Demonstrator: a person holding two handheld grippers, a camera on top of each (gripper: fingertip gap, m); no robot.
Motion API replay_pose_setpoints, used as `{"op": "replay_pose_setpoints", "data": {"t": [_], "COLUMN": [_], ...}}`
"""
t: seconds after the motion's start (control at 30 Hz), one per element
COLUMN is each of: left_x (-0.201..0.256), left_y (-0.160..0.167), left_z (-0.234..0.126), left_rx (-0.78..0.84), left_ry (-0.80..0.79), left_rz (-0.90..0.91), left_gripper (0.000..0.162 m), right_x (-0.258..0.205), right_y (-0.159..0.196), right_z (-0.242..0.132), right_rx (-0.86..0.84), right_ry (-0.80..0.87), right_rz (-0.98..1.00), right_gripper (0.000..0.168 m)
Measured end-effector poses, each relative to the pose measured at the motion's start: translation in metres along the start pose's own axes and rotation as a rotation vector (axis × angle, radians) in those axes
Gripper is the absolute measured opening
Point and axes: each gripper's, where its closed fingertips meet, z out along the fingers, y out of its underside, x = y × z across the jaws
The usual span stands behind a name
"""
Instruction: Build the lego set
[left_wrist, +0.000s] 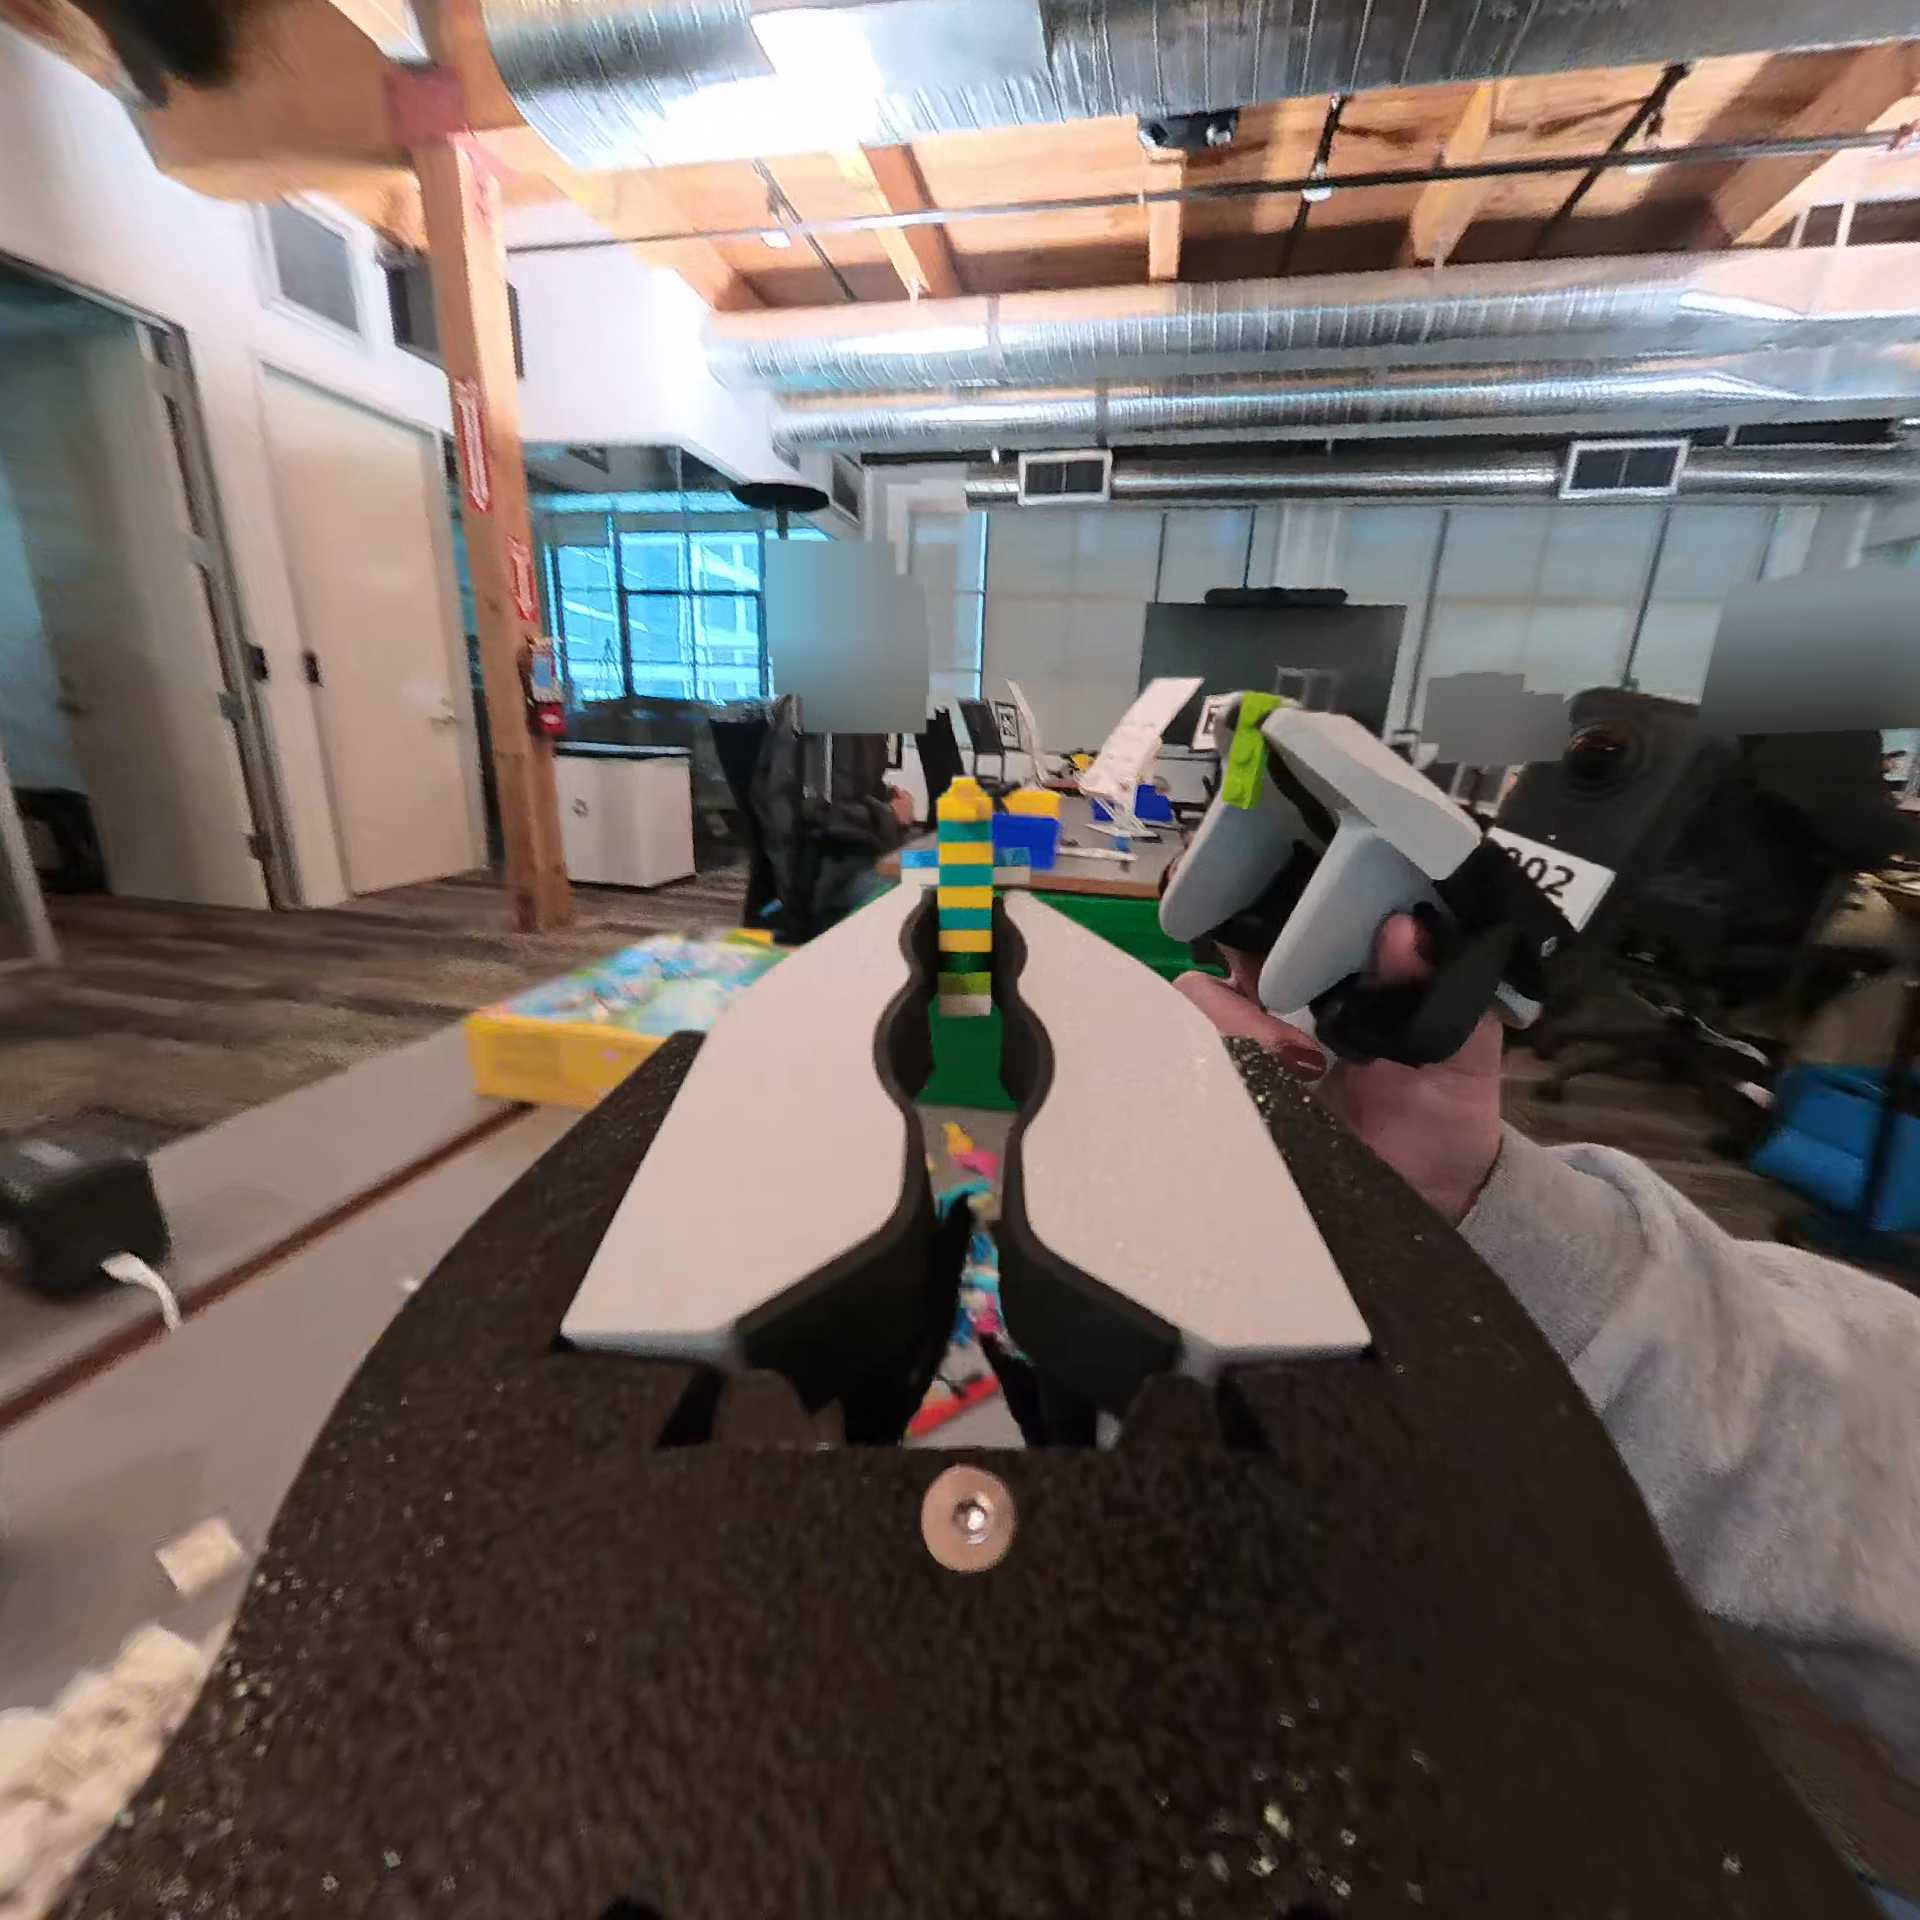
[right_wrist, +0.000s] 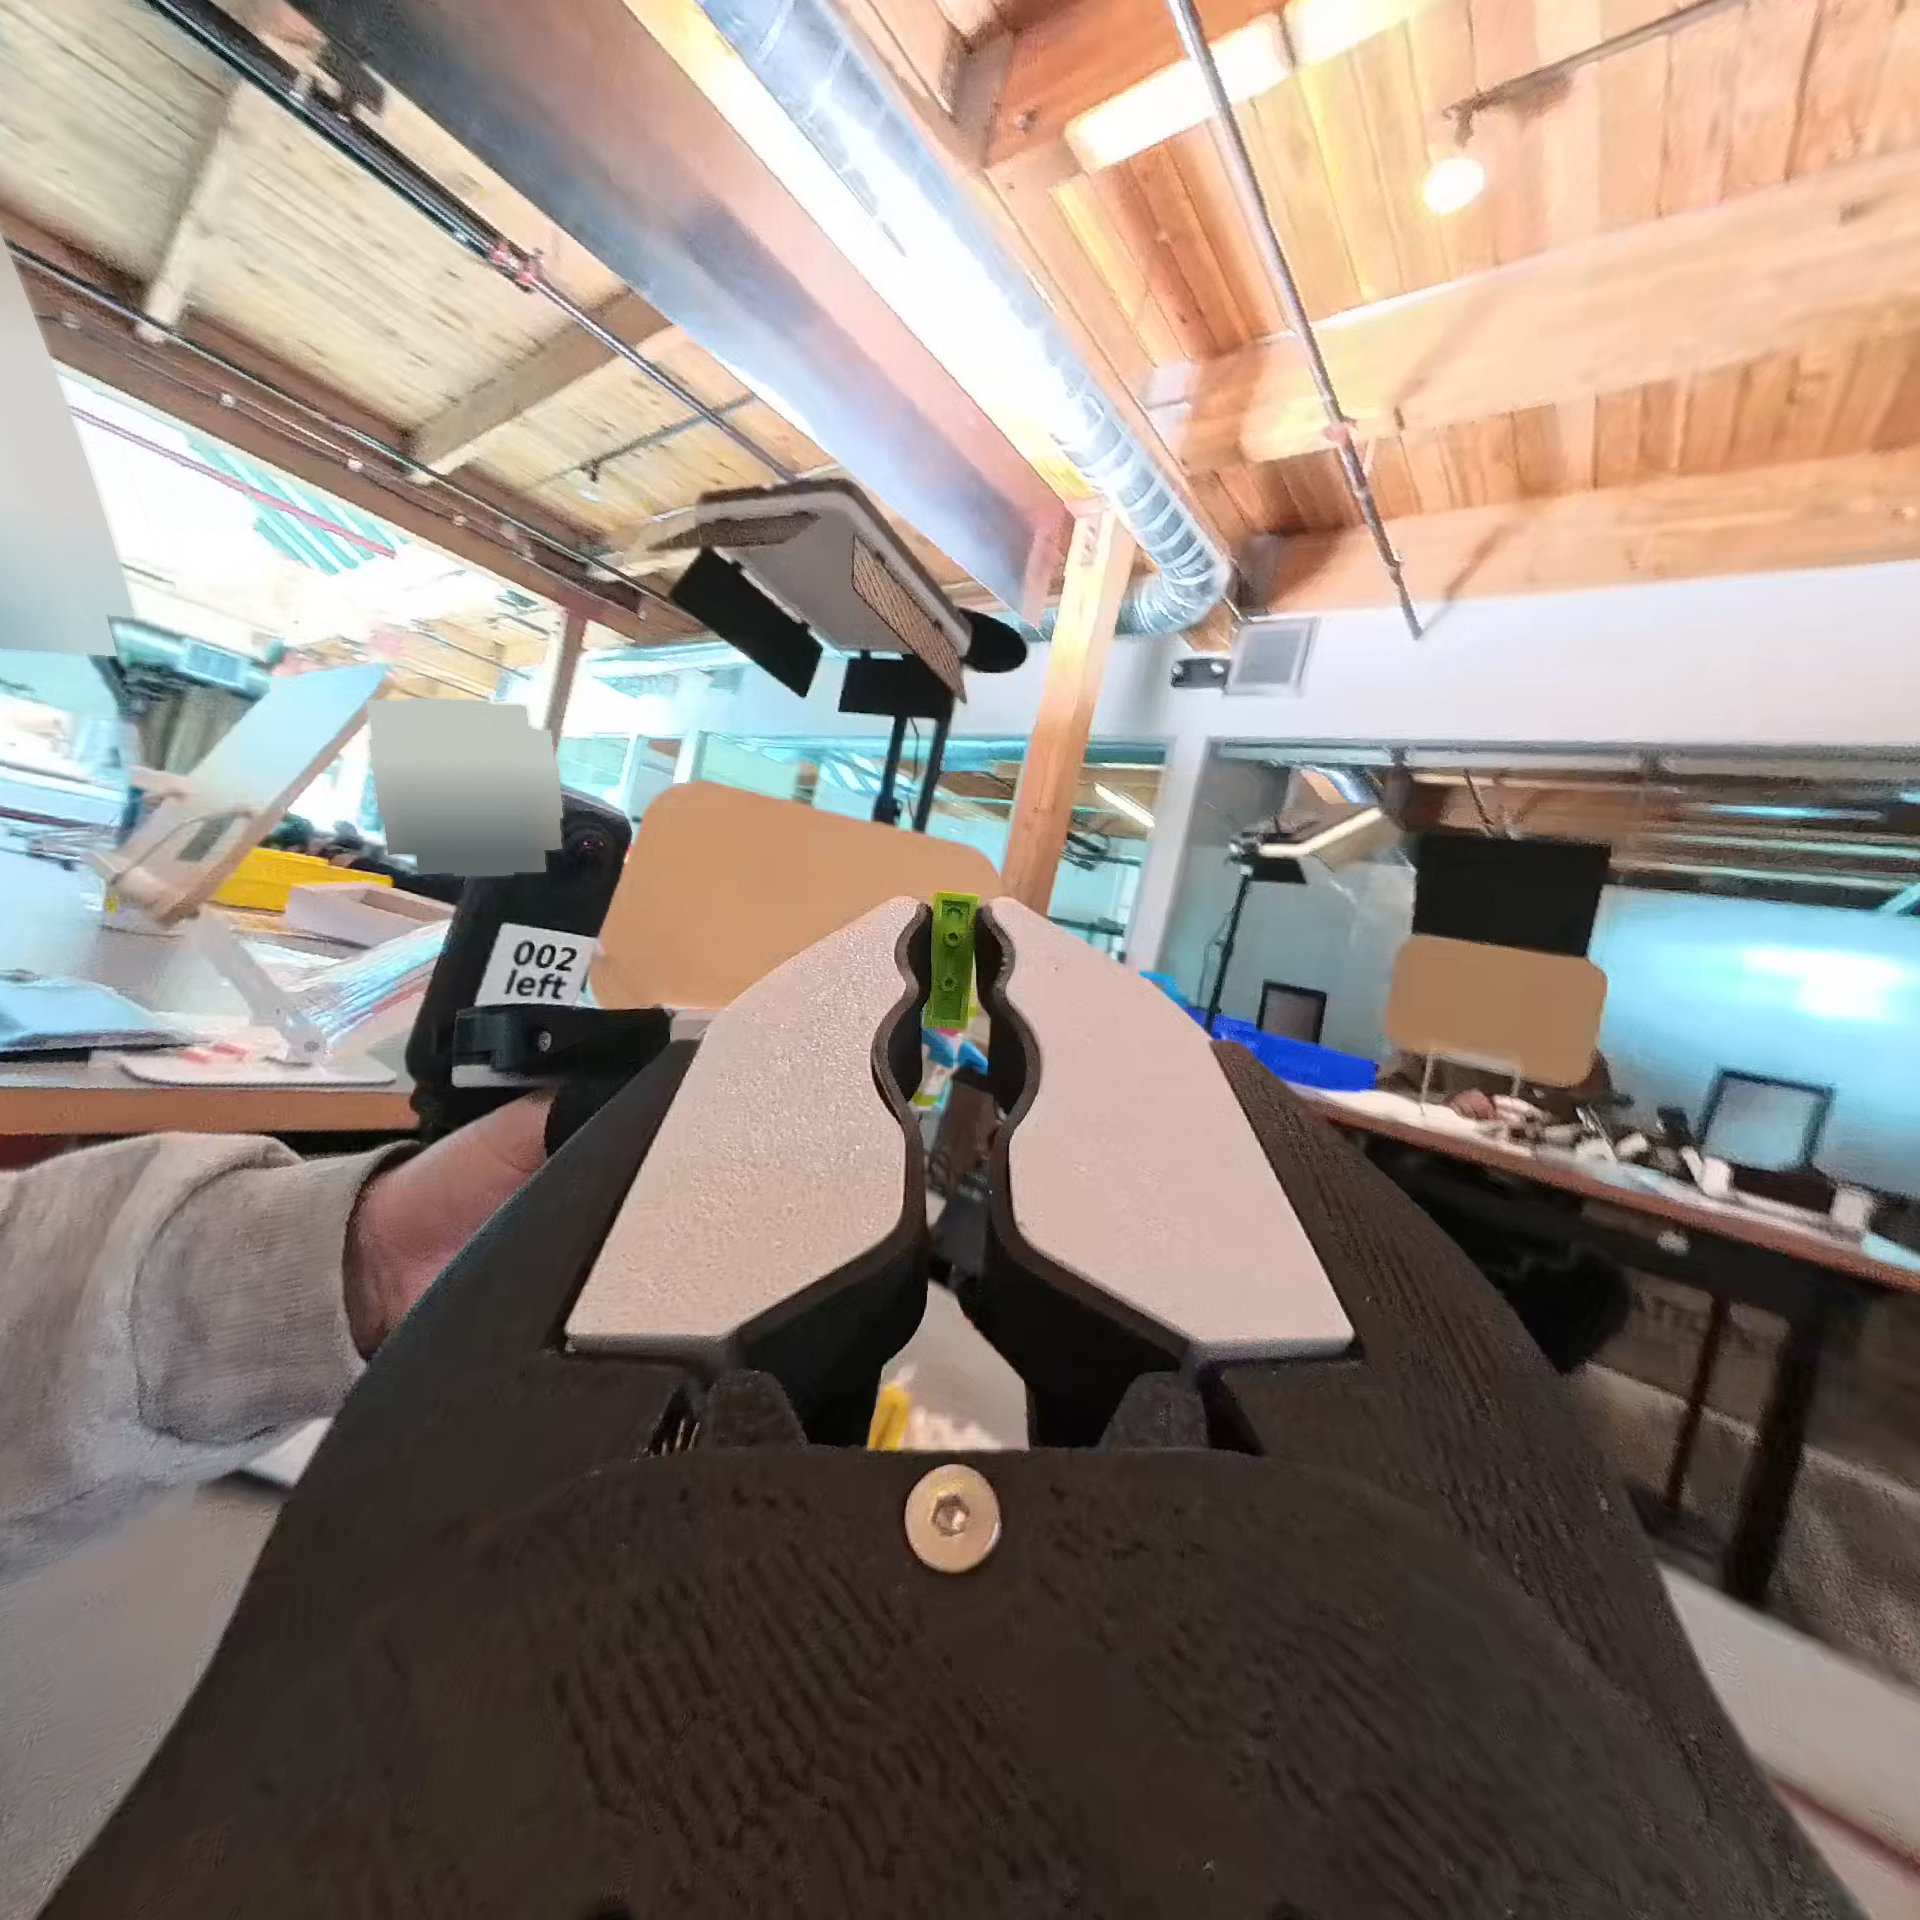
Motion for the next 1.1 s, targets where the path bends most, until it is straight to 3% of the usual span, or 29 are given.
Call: {"op": "replay_pose_setpoints", "data": {"t": [0.17, 0.37, 0.5, 0.77, 1.0, 1.1], "left_x": [-0.038, -0.047, -0.049, -0.054, -0.053, -0.055], "left_y": [-0.029, -0.038, -0.05, -0.025, -0.025, -0.021], "left_z": [0.018, -0.003, -0.016, -0.02, -0.025, -0.029], "left_rx": [0.046, 0.009, 0.014, -0.06, -0.121, -0.164], "left_ry": [-0.011, -0.027, -0.023, -0.055, -0.077, -0.078], "left_rz": [0.021, 0.105, 0.085, 0.072, 0.164, 0.187], "left_gripper": [0.008, 0.008, 0.008, 0.008, 0.008, 0.008], "right_x": [0.055, 0.053, 0.032, -0.001, -0.007, -0.01], "right_y": [-0.011, 0.002, 0.005, -0.004, 0.005, 0.008], "right_z": [0.054, 0.094, 0.105, 0.11, 0.122, 0.124], "right_rx": [0.088, 0.092, 0.058, 0.013, -0.009, 0.001], "right_ry": [-0.054, -0.123, -0.146, -0.205, -0.318, -0.401], "right_rz": [-0.008, 0.146, 0.148, 0.072, 0.191, 0.35], "right_gripper": [0.007, 0.007, 0.007, 0.007, 0.006, 0.006]}}
